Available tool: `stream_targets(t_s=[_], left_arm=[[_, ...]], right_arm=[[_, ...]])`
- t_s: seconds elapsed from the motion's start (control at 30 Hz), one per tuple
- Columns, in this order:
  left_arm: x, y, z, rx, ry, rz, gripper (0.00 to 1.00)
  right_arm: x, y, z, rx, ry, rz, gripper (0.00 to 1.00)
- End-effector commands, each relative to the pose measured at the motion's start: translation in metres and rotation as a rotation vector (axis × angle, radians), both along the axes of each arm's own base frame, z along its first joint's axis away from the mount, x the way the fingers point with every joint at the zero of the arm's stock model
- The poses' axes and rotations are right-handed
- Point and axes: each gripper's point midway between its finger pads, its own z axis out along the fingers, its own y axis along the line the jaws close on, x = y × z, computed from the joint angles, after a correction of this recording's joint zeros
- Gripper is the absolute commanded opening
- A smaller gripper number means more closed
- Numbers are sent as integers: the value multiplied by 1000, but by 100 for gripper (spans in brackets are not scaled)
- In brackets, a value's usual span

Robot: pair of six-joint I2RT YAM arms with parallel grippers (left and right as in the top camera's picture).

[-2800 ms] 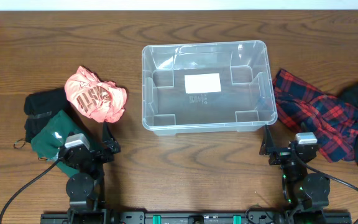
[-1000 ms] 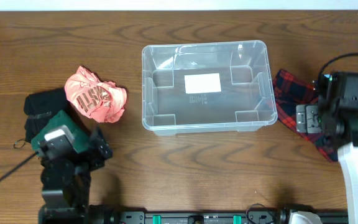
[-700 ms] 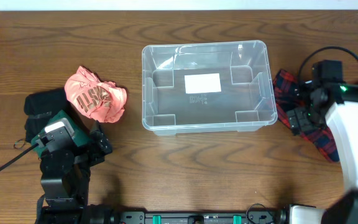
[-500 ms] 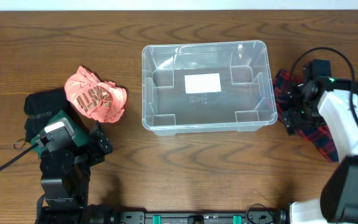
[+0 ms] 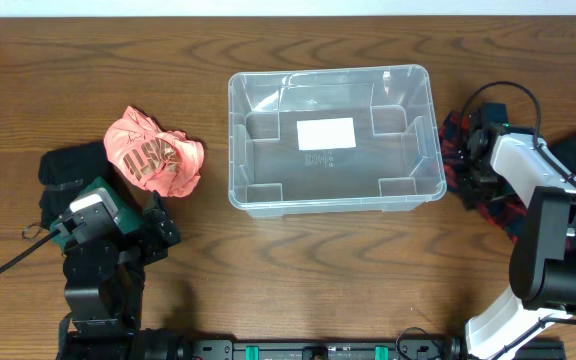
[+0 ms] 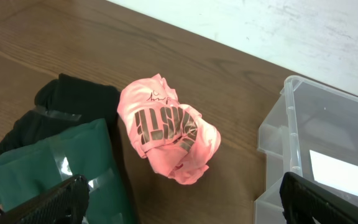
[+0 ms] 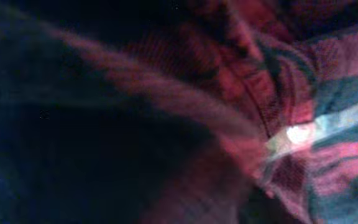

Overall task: Pack container
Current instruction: 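Reach the right gripper to the plaid shirt and grasp it, then lift the plaid shirt with the right gripper and drop it into the bin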

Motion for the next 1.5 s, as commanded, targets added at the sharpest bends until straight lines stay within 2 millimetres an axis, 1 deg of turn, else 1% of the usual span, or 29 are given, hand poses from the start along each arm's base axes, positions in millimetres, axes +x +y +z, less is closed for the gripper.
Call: stream_targets(t_s=[0.0, 0.03, 0.07, 0.17, 0.23, 0.3, 0.4, 0.47, 0.53, 0.6, 0.67, 0.73, 0.77, 0.8, 0.87, 0.93, 1.0, 1.07, 1.13, 1.23, 1.4, 1.47], left_arm=[[0, 0, 8, -8, -21, 3, 98], [0, 0, 8, -8, -21, 3, 98], [0, 0, 8, -8, -21, 3, 98], [0, 0, 8, -8, -21, 3, 98], [0, 0, 8, -8, -21, 3, 98], [0, 0, 8, -8, -21, 3, 98], [0, 0, 8, -8, -21, 3, 98], [0, 0, 8, -8, -21, 3, 98], [0, 0, 8, -8, -21, 3, 98], [0, 0, 8, -8, -21, 3, 98], [0, 0, 8, -8, -21, 3, 98], [0, 0, 8, -8, -21, 3, 98], [0, 0, 8, -8, -21, 3, 98], [0, 0, 8, -8, -21, 3, 98], [0, 0, 8, -8, -21, 3, 98], [0, 0, 8, -8, -21, 3, 98], [0, 0, 8, -8, -20, 3, 98], [0, 0, 8, -8, -20, 3, 98], [0, 0, 8, -8, -20, 3, 98], [0, 0, 8, -8, -20, 3, 98], [0, 0, 8, -8, -20, 3, 98], [0, 0, 8, -8, -20, 3, 98]], right_arm=[[1, -5, -4, -26, -34, -93, 20], [1, -5, -4, -26, -35, -93, 9], [1, -5, -4, -26, -36, -94, 1], [2, -10, 3, -61, -65, -128, 1], [8, -15, 18, -92, -129, -180, 1], [19, -15, 38, -86, -206, -195, 1], [37, -14, 88, -76, -356, -196, 1], [49, -12, 131, -76, -476, -187, 1], [60, -5, 177, -74, -600, -148, 1], [68, 10, 221, -70, -707, -80, 1], [72, 32, 257, -56, -794, 1, 1], [77, 60, 283, -27, -855, 94, 1], [79, 79, 291, 0, -870, 168, 1], [82, 105, 295, 42, -875, 265, 1], [82, 152, 297, 109, -871, 420, 1], [81, 190, 291, 148, -857, 514, 1], [80, 221, 279, 184, -832, 570, 1], [80, 245, 261, 212, -789, 592, 1], [81, 263, 237, 229, -734, 594, 1], [83, 281, 197, 234, -638, 587, 1], [83, 300, 131, 200, -475, 613, 1], [80, 303, 109, 190, -423, 611, 1]])
